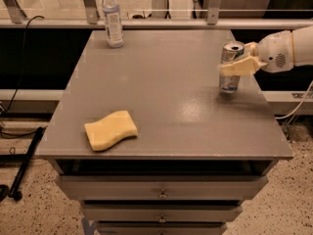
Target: Move redbull can near sponge
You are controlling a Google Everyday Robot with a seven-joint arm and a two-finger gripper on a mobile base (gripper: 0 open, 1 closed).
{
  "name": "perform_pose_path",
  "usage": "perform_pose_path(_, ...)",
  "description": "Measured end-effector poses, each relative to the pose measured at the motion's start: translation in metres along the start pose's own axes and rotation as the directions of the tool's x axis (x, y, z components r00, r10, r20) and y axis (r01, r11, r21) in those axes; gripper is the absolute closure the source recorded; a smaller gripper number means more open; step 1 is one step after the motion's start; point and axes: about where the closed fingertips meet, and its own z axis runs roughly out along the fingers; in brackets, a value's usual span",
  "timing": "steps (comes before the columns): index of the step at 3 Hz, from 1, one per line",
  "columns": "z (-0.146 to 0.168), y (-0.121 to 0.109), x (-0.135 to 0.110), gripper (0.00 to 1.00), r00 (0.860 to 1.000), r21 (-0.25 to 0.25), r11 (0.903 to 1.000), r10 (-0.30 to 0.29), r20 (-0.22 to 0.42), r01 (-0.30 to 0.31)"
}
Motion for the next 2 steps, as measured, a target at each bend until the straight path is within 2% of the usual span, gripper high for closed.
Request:
perform_pose_path(1,0.015,0.012,-0.001,1.00,1.000,-0.015,0.9999,-0.006,0.019,0.006)
perform_pose_path(2,0.040,0.045,-0.013,1.00,0.998,-0.050,0.9984,-0.025,0.062,0.028)
